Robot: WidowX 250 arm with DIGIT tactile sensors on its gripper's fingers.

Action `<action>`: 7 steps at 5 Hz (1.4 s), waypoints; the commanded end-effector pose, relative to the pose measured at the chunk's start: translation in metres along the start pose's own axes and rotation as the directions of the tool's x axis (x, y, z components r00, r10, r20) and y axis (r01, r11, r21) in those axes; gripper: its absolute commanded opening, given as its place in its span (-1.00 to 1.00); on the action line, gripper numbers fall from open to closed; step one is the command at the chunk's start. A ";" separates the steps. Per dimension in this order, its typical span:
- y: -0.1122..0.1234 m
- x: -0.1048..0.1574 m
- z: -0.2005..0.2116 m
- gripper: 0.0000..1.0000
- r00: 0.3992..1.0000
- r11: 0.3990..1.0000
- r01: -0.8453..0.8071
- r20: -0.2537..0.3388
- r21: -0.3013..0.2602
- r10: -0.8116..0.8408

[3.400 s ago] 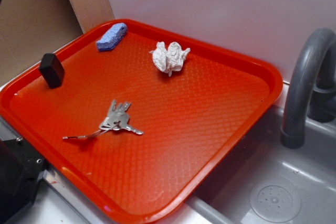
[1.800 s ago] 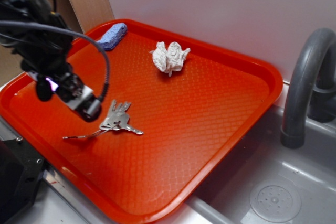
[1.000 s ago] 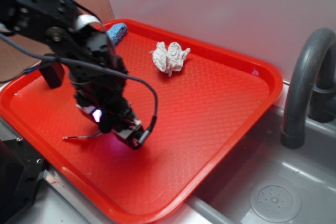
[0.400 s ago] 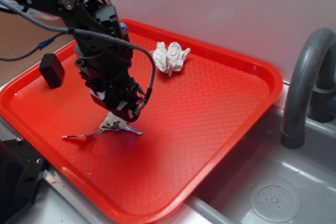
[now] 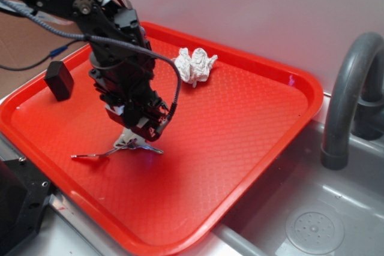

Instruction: Grab the silver keys.

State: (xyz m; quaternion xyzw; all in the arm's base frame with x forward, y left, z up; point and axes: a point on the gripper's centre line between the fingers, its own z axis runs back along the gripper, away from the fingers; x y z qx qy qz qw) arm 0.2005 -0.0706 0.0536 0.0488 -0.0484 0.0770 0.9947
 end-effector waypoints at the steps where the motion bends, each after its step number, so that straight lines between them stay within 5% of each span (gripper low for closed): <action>1: 0.007 -0.009 0.007 1.00 0.958 0.956 0.284 -0.017 -0.078 -0.286; 2: 0.019 -0.021 0.000 1.00 0.957 0.957 0.290 0.005 0.010 -0.290; 5: 0.003 -0.051 -0.012 1.00 0.942 0.942 0.335 0.028 -0.030 -0.334; 7: 0.010 -0.052 -0.023 1.00 0.936 0.936 0.349 0.020 0.041 -0.350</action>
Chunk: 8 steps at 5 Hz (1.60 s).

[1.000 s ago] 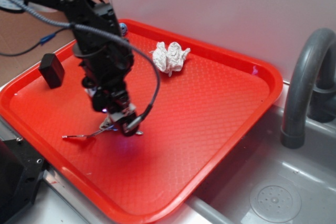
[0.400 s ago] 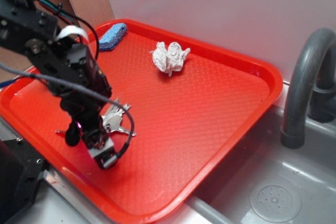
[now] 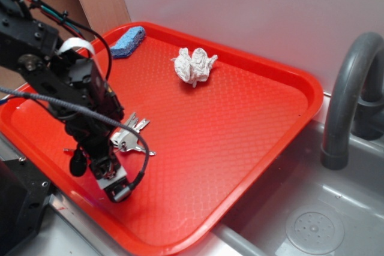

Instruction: Grab the silver keys.

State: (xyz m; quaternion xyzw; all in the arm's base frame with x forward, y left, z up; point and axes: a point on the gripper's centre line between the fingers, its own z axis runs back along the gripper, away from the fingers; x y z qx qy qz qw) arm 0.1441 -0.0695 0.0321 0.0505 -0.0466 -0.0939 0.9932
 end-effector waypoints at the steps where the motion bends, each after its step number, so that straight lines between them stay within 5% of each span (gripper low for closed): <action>1: 0.023 0.007 -0.016 1.00 0.999 0.997 0.033 0.023 0.067 -0.034; 2: 0.028 0.013 -0.016 -1.00 0.999 0.998 0.022 0.043 0.062 -0.025; 6: 0.033 0.013 -0.008 -1.00 0.998 0.998 0.061 0.027 0.017 -0.061; 8: 0.037 0.062 0.088 -1.00 0.998 0.985 -0.053 -0.050 -0.167 0.046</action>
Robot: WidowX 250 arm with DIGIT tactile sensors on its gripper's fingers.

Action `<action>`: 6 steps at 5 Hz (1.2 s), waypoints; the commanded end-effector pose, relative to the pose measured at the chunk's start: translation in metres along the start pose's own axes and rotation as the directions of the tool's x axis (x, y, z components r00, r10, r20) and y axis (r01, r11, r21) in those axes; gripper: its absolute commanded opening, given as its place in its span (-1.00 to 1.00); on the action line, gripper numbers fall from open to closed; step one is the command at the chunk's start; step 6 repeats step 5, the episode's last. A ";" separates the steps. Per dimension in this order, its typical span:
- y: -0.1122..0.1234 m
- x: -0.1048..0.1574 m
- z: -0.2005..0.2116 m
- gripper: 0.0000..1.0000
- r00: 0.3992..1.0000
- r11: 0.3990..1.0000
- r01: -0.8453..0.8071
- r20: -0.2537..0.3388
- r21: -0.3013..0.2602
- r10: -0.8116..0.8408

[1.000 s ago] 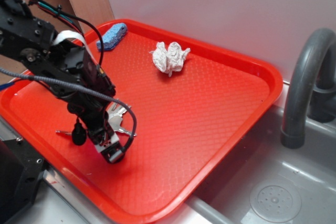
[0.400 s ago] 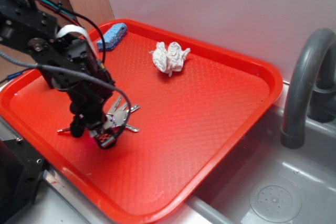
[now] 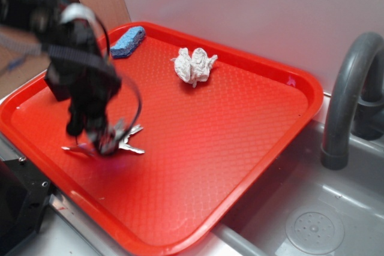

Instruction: Grab the silver keys.

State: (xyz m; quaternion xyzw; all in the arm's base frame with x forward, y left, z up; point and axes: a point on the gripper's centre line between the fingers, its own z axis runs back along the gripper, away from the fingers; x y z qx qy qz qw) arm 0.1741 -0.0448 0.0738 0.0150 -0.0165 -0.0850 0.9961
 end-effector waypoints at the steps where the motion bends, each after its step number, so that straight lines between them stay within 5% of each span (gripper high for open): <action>1: -0.007 0.045 0.104 -1.00 0.997 0.985 -0.063 0.041 -0.158 0.070; 3: 0.027 0.054 0.186 -1.00 0.949 0.959 -0.257 0.154 -0.123 0.274; 6: 0.032 0.052 0.182 -1.00 0.936 0.949 -0.306 0.160 -0.077 0.315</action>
